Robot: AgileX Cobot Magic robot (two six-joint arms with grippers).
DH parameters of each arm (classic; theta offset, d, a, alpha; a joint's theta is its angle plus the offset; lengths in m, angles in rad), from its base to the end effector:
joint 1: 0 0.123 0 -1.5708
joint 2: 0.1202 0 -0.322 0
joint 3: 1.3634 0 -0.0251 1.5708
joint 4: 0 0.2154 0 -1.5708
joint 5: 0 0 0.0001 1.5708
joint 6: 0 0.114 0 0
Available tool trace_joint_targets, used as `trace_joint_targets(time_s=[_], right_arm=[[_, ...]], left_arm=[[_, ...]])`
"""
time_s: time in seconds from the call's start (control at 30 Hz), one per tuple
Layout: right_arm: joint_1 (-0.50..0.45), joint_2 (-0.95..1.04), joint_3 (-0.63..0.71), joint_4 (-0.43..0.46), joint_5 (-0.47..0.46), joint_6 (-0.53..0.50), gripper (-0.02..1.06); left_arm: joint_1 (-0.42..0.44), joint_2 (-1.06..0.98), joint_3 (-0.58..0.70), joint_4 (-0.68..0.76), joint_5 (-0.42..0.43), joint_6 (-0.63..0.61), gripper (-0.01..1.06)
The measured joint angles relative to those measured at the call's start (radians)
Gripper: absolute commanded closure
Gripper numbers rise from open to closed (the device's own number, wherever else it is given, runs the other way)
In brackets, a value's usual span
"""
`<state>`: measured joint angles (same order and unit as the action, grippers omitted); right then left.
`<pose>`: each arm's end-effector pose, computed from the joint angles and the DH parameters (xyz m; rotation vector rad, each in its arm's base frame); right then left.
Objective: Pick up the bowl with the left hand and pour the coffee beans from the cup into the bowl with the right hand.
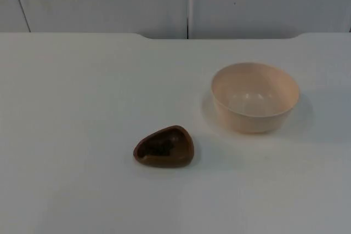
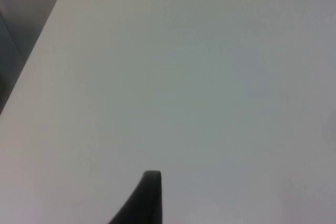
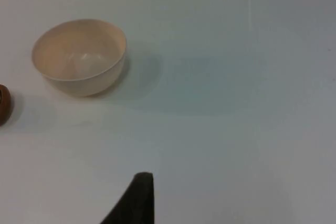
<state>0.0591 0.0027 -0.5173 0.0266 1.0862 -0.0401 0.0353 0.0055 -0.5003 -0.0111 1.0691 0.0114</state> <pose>-0.0555 -0.0006 0.2520 -0.1038 2.0526 0.0437 -0.0526 -0.0030 0.2493 -0.0241 2.0577 0.0156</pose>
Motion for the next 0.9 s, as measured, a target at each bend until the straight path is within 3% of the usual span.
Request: trace_joint_targets(time_s=[0.9], right_arm=[[0.0, 0.0, 0.0, 0.0, 0.0, 0.0, -0.01]], left_arm=[[0.0, 0.25, -0.04, -0.188, -0.212, 0.02, 0.0]])
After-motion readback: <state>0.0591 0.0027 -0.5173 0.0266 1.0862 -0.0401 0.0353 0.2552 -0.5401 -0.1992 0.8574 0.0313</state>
